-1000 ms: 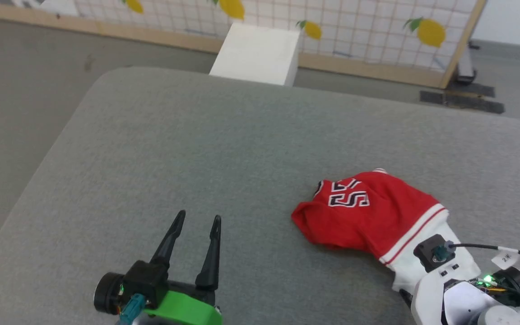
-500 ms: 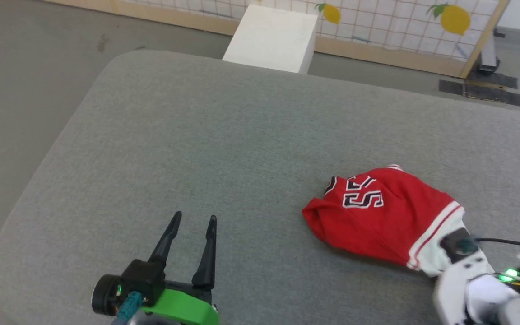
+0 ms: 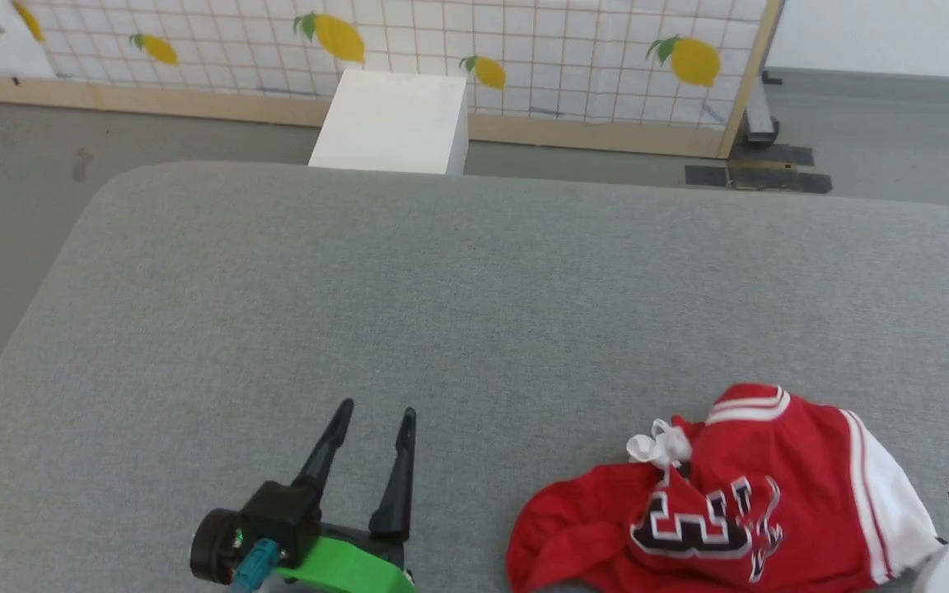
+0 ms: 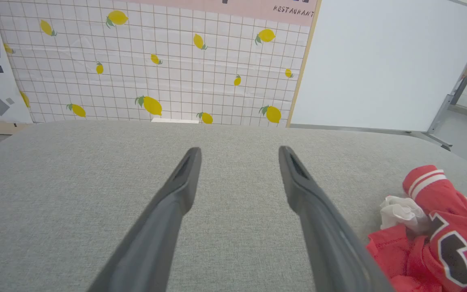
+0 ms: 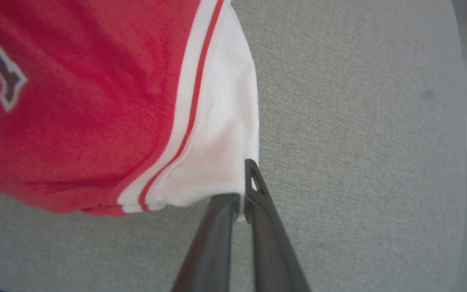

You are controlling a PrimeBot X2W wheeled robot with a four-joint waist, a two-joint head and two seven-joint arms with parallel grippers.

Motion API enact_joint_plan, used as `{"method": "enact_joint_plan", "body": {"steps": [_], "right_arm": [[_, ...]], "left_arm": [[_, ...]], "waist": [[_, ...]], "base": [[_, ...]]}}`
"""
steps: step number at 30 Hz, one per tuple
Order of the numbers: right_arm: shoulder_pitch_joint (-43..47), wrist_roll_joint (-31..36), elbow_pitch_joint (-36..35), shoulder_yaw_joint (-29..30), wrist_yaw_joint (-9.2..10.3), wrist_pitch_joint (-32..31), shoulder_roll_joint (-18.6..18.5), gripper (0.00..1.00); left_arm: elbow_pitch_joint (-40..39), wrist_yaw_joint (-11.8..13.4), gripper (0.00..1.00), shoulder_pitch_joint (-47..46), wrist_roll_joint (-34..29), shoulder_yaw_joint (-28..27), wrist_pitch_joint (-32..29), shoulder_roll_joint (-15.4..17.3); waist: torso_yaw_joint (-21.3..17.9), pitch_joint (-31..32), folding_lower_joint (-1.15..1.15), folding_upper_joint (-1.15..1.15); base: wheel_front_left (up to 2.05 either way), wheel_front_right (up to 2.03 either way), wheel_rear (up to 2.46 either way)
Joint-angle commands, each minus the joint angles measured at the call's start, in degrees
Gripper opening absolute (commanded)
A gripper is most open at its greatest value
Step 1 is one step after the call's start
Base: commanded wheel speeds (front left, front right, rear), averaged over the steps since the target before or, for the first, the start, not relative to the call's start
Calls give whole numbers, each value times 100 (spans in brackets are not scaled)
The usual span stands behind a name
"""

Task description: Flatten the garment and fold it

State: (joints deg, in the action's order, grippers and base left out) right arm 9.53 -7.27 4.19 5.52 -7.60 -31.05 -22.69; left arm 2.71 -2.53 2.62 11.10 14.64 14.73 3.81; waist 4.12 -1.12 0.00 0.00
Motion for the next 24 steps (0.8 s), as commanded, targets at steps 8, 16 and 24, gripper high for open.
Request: {"method": "enact_joint_plan", "body": {"steps": [8,16,24], "right_arm": [[-245,-6,-805,269,11,606,795,100],[-148,-148,-1965,661,11,810,1540,100],[-255,-38,-1785,598,11,1225,1534,100]], "left_arm": [[321,-212,100,-26,87,331,-15,-52],[507,-465,100,-799,501,1366,-1693,-60],[1138,-493,100,-2105,1133,2419,-3843,58]], "waist": [[-120,66,0,0],[-283,-283,0,0],[-555,-737,0,0]], "base": [[0,0,0],[0,0,0],[0,0,0]]}}
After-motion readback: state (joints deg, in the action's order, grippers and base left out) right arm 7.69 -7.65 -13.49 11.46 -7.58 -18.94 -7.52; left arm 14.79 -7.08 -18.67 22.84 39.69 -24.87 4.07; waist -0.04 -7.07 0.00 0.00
